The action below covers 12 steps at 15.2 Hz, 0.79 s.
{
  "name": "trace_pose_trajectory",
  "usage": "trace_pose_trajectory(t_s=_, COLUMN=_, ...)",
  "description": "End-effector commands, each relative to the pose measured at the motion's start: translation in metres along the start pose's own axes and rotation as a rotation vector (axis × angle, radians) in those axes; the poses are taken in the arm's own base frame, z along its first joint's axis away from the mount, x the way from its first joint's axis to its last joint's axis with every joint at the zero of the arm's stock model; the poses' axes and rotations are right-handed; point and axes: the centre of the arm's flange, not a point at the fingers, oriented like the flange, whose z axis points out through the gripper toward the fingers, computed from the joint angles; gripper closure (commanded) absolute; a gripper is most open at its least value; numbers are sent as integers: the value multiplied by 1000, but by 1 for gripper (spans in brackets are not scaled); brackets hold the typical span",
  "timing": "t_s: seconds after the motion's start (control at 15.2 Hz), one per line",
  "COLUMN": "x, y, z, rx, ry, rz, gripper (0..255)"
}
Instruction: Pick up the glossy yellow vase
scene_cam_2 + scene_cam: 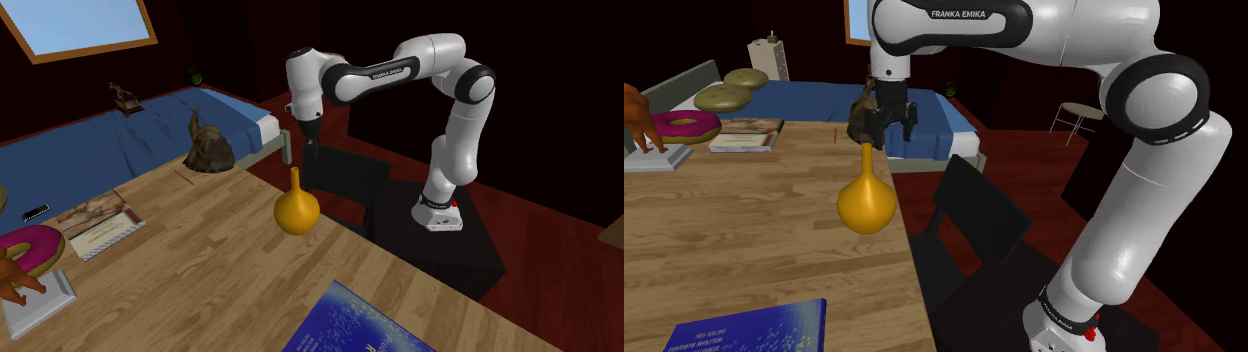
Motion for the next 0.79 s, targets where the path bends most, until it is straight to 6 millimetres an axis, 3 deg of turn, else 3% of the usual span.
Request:
trace_pose_trajectory(t_s=0.0, x=26, y=-11, z=0, rx=-6, ry=-1, rz=-4, gripper=0)
trace_pose_trajectory(t_s=0.26, x=70, y=-36, z=-2, rx=-17, ry=-5, rz=-14, gripper=0)
trace_pose_trajectory(t_s=0.73, x=75, y=-36, z=35, rx=-17, ry=-5, rz=-14, gripper=0)
